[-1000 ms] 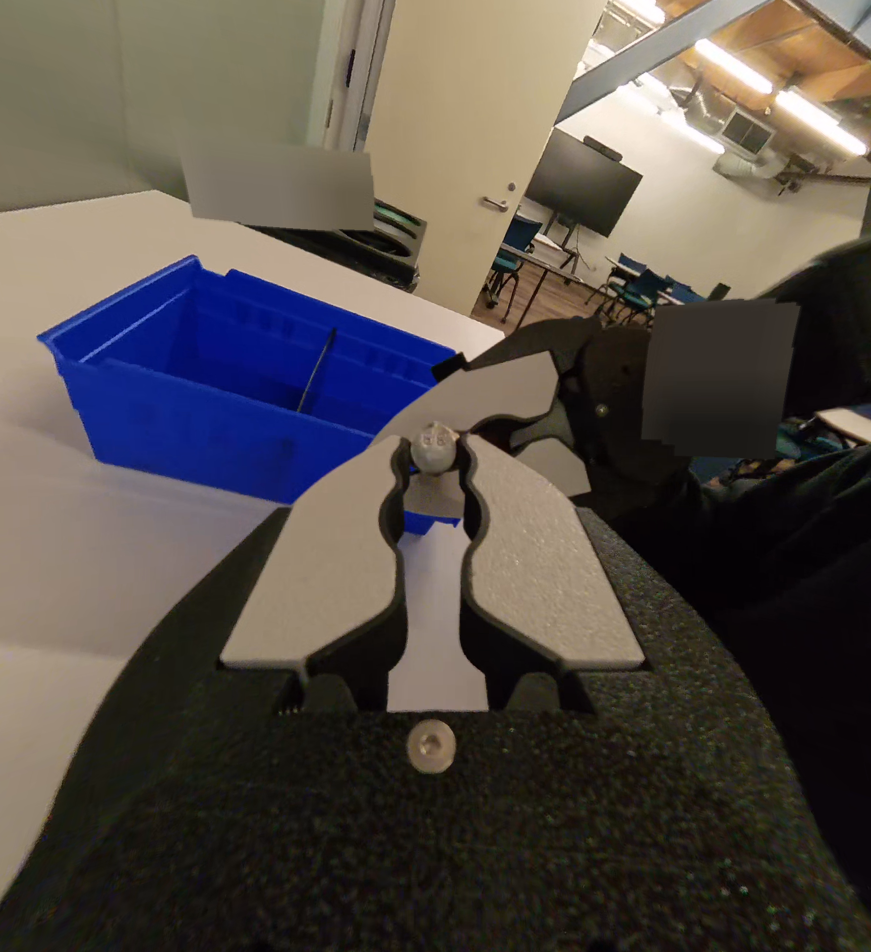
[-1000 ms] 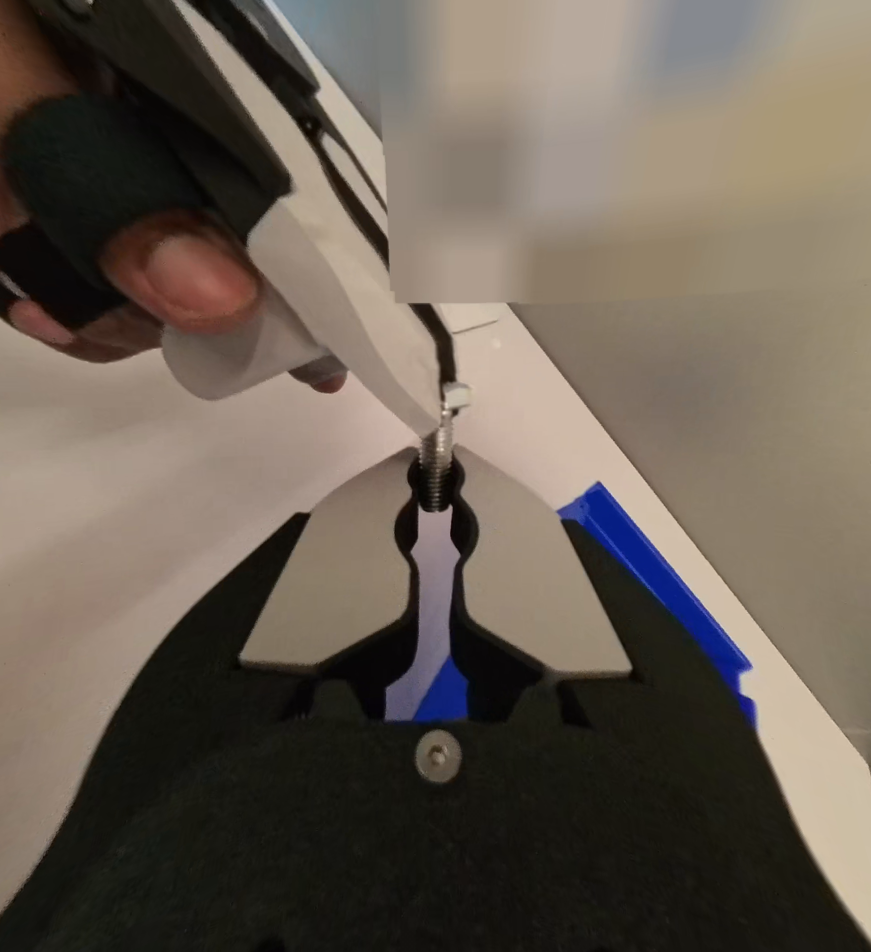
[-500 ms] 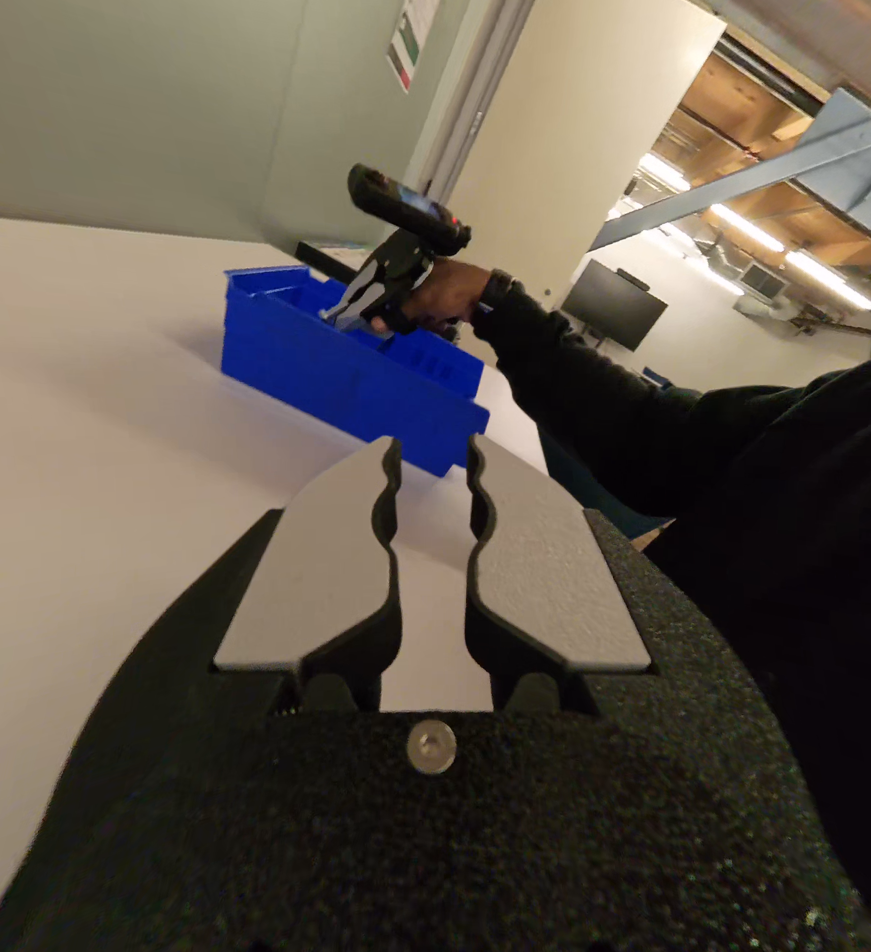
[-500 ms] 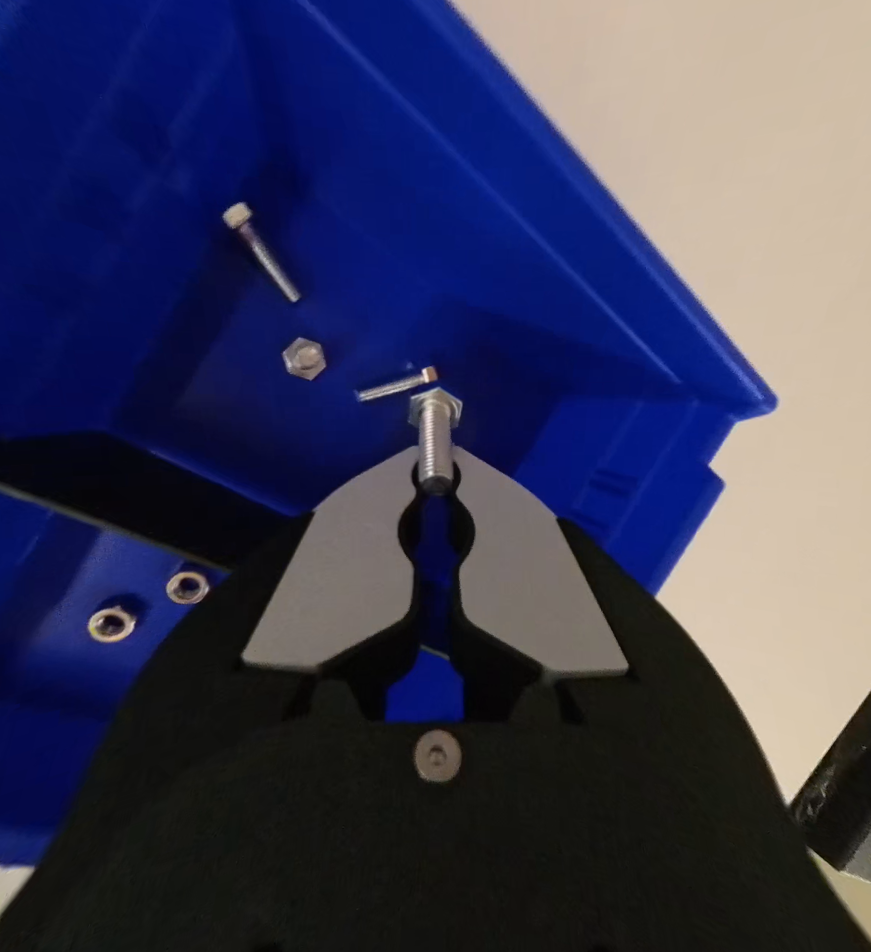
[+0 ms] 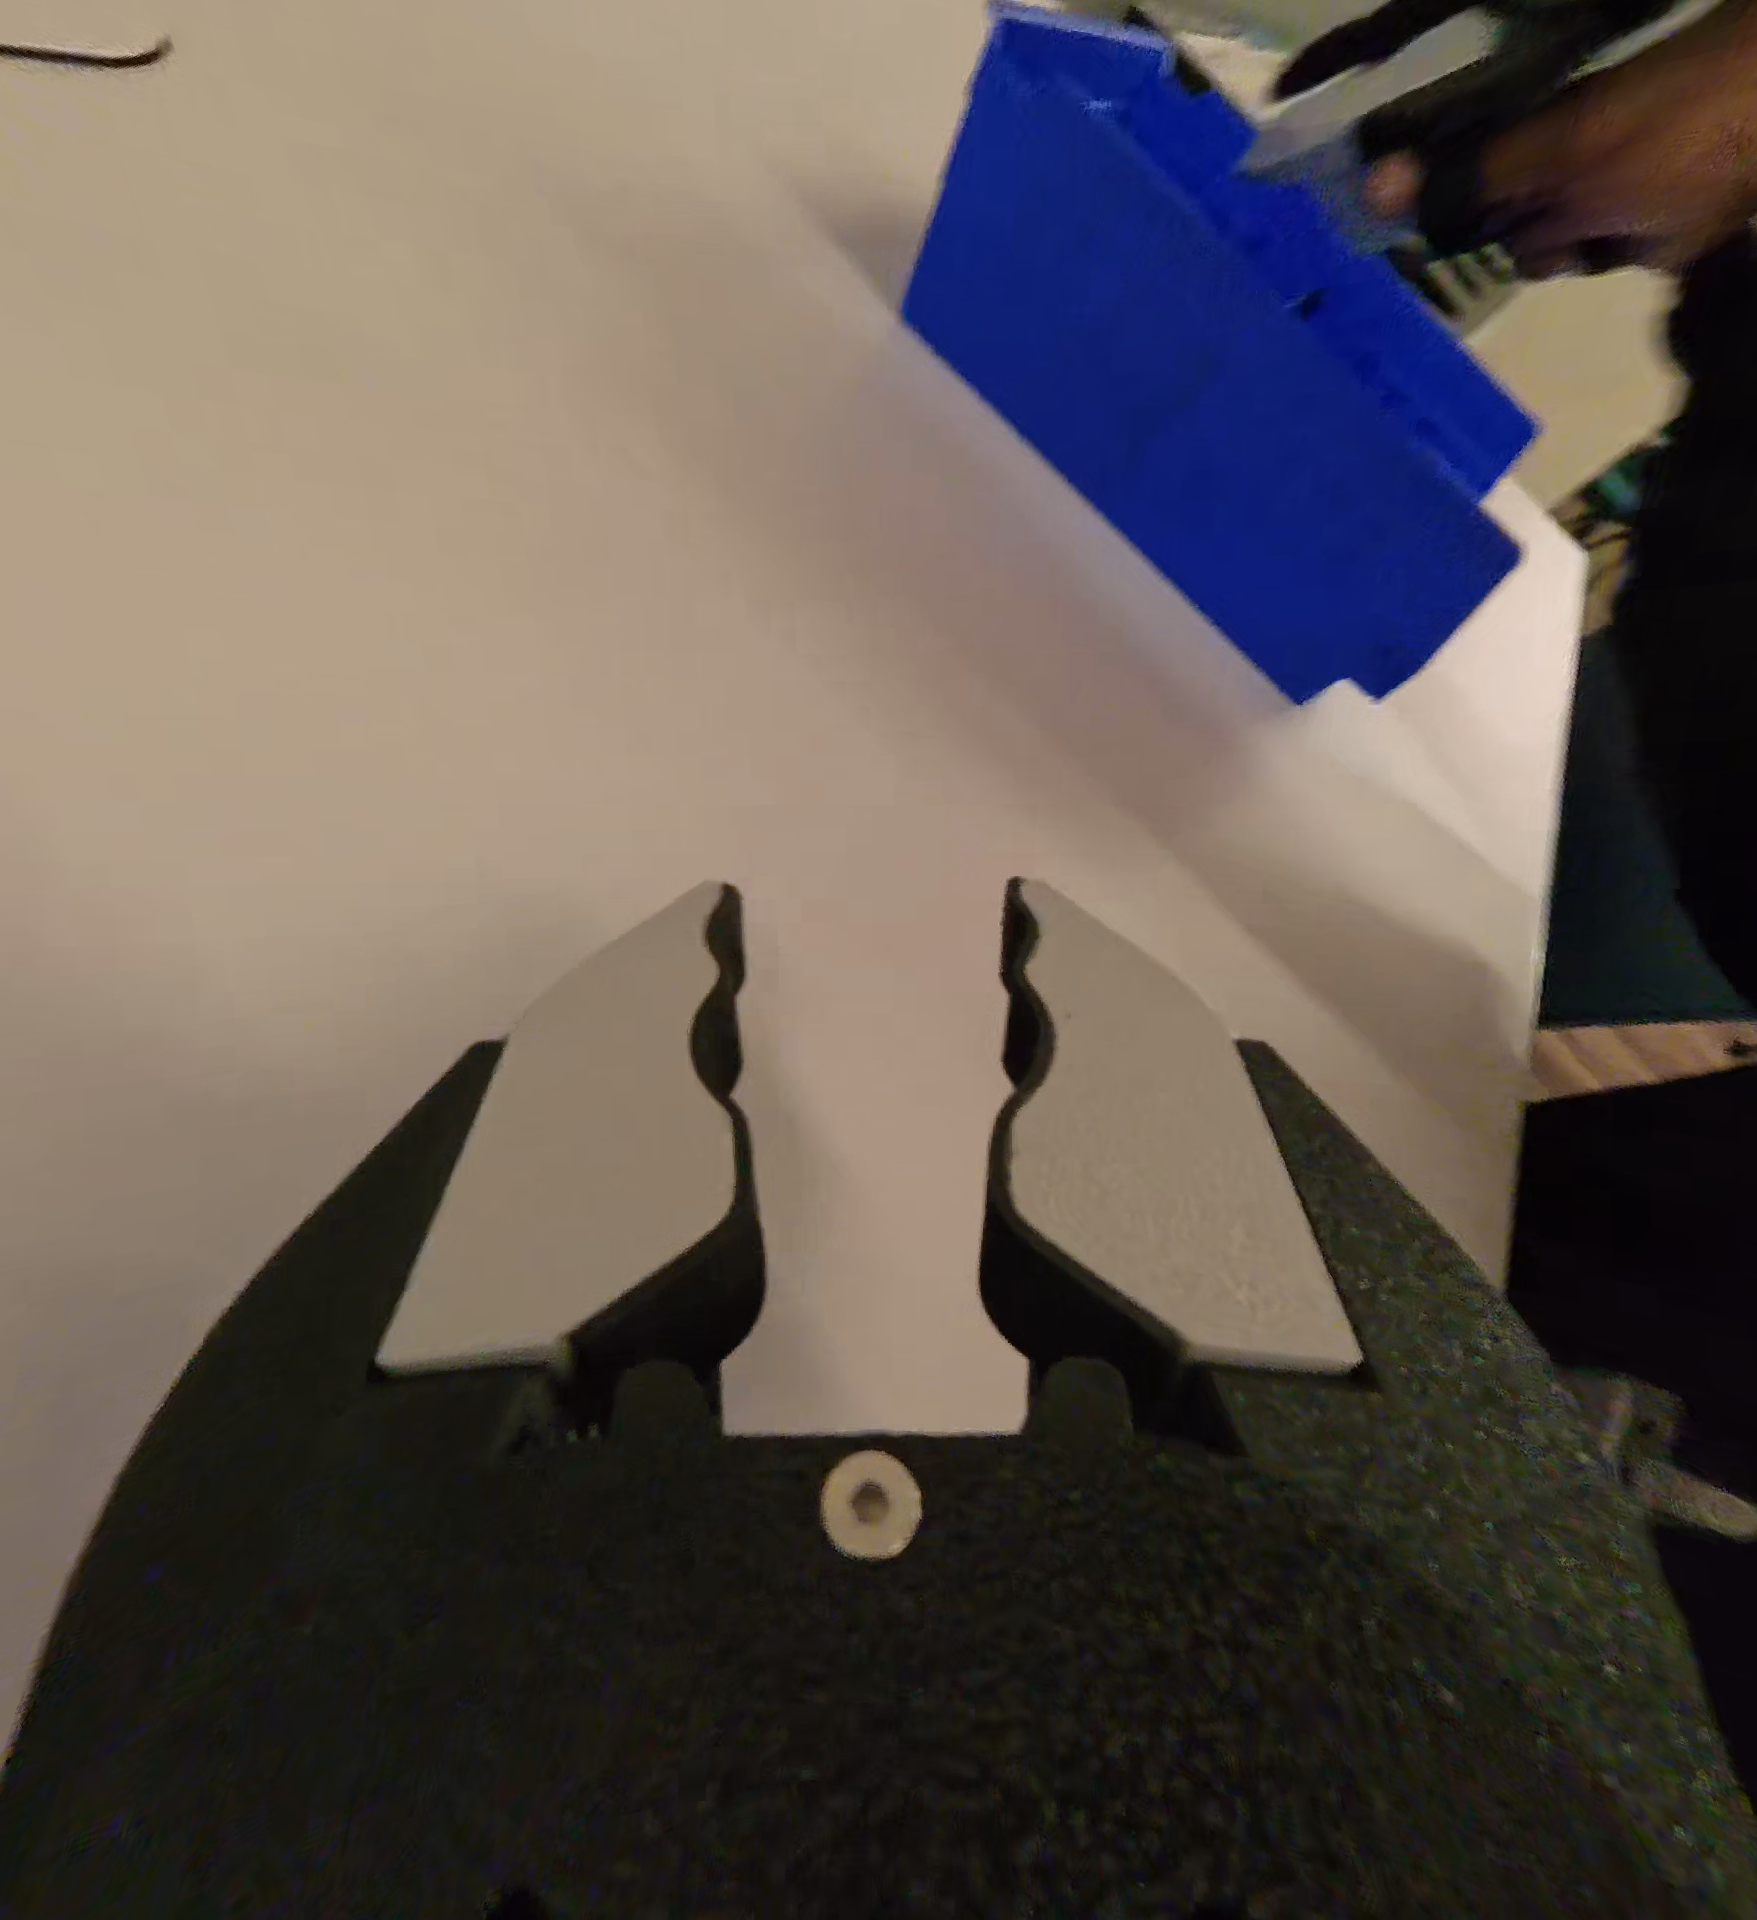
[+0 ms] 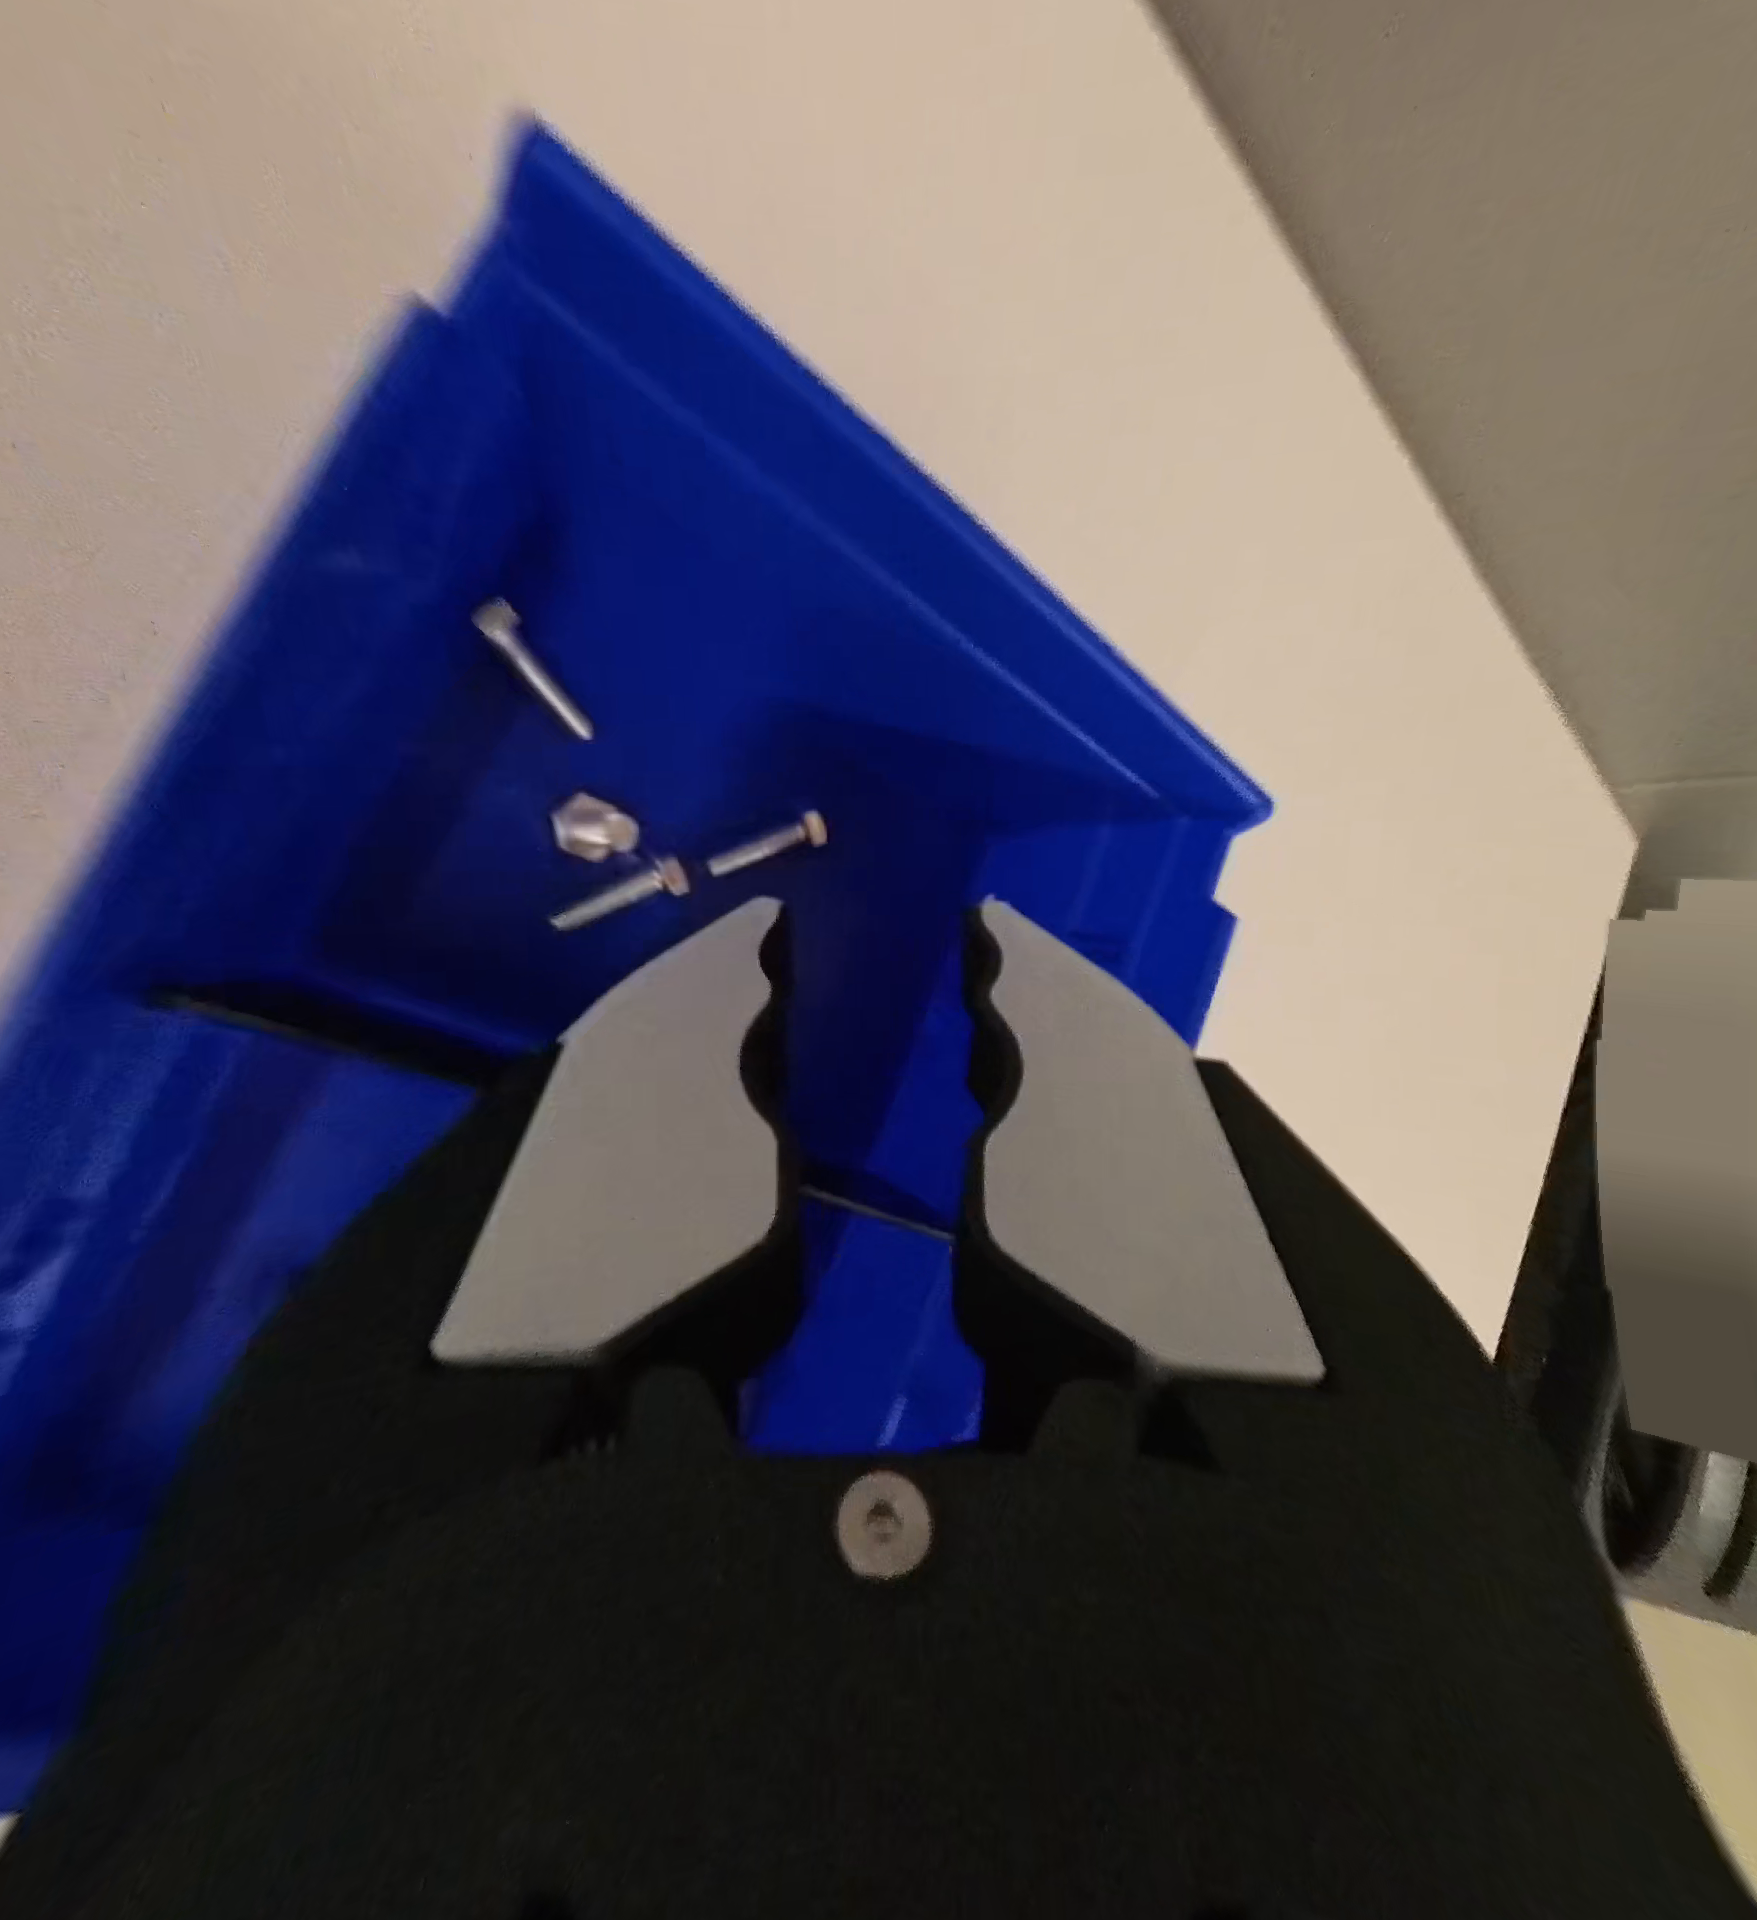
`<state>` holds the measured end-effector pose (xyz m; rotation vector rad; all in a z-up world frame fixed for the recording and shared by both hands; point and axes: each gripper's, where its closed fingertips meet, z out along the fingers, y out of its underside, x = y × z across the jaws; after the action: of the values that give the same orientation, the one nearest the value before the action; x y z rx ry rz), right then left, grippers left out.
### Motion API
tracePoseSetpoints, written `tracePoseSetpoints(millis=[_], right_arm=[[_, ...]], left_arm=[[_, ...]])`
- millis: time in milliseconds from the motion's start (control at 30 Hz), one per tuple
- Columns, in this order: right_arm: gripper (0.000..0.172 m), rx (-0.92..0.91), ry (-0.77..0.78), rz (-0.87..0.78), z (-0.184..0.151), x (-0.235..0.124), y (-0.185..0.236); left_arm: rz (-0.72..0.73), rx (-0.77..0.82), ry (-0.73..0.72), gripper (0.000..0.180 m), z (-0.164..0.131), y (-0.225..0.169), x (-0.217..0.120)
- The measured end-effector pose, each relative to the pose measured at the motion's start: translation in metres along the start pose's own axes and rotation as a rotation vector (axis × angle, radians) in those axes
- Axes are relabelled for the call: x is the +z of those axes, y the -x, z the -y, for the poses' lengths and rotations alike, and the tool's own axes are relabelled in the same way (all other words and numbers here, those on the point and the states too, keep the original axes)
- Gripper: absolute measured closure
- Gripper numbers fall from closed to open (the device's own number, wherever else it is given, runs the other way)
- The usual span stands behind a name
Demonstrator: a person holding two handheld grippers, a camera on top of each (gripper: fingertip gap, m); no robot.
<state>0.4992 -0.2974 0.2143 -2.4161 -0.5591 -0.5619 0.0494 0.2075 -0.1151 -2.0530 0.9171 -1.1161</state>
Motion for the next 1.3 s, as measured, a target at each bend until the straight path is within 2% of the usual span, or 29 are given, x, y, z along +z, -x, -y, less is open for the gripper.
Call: tracePoseSetpoints(millis=[33, 167, 300, 400, 500, 633, 667, 733, 767, 900, 967, 1000, 1067, 1100, 1167, 1200, 1300], right_arm=[[0.139, -0.001, -0.052, -0.005, 0.011, -0.016, 0.007], [0.131, -0.010, -0.277, 0.068, 0.064, -0.077, 0.064], [0.128, 0.018, -0.478, 0.306, 0.115, -0.110, 0.165], [0.129, 0.072, -0.471, 0.512, 0.131, -0.097, 0.246], [0.129, 0.127, -0.388, 0.596, 0.136, -0.065, 0.299], [0.128, 0.188, -0.350, 0.620, 0.144, -0.036, 0.323], [0.125, 0.190, -0.336, 0.603, 0.144, -0.027, 0.323], [0.105, 0.189, -0.317, 0.583, 0.145, -0.013, 0.327], [0.103, 0.202, -0.306, 0.576, 0.144, -0.007, 0.328], [0.103, 0.244, -0.260, 0.536, 0.138, 0.008, 0.325], [0.099, 0.223, -0.278, 0.551, 0.141, 0.005, 0.327], [0.097, 0.208, -0.277, 0.544, 0.140, 0.006, 0.326], [0.098, 0.197, -0.265, 0.490, 0.138, 0.012, 0.321], [0.100, 0.193, -0.259, 0.462, 0.137, 0.016, 0.318], [0.103, 0.192, -0.261, 0.422, 0.138, 0.020, 0.312], [0.105, 0.197, -0.261, 0.399, 0.138, 0.022, 0.309], [0.110, 0.183, -0.271, 0.323, 0.140, 0.025, 0.302]], left_arm=[[0.034, -0.001, 0.007, 0.127, -0.001, 0.006, 0.001], [0.177, -0.003, -0.005, 0.106, 0.004, 0.030, 0.002], [0.335, -0.025, -0.002, 0.089, 0.007, 0.060, 0.002], [0.455, -0.023, 0.030, 0.088, 0.006, 0.079, 0.002], [0.625, -0.009, 0.061, 0.093, 0.006, 0.098, -0.004], [0.668, -0.039, 0.065, 0.100, 0.007, 0.104, -0.002], [0.665, -0.041, 0.070, 0.100, 0.006, 0.104, 0.000], [0.656, -0.049, 0.080, 0.096, 0.004, 0.105, 0.005], [0.647, -0.061, 0.078, 0.095, 0.004, 0.104, 0.009], [0.722, -0.090, 0.094, 0.114, -0.001, 0.114, 0.013], [0.666, -0.061, 0.109, 0.109, 0.000, 0.106, 0.020], [0.622, -0.060, 0.117, 0.101, -0.001, 0.100, 0.025], [0.557, -0.086, 0.072, 0.097, 0.008, 0.091, 0.029], [0.488, -0.079, 0.007, 0.097, 0.021, 0.079, 0.030], [0.249, -0.007, -0.185, 0.101, 0.058, 0.035, 0.026], [0.172, 0.042, -0.301, 0.108, 0.077, 0.013, 0.018], [0.012, 0.401, -0.624, 0.120, 0.112, -0.062, -0.016]])
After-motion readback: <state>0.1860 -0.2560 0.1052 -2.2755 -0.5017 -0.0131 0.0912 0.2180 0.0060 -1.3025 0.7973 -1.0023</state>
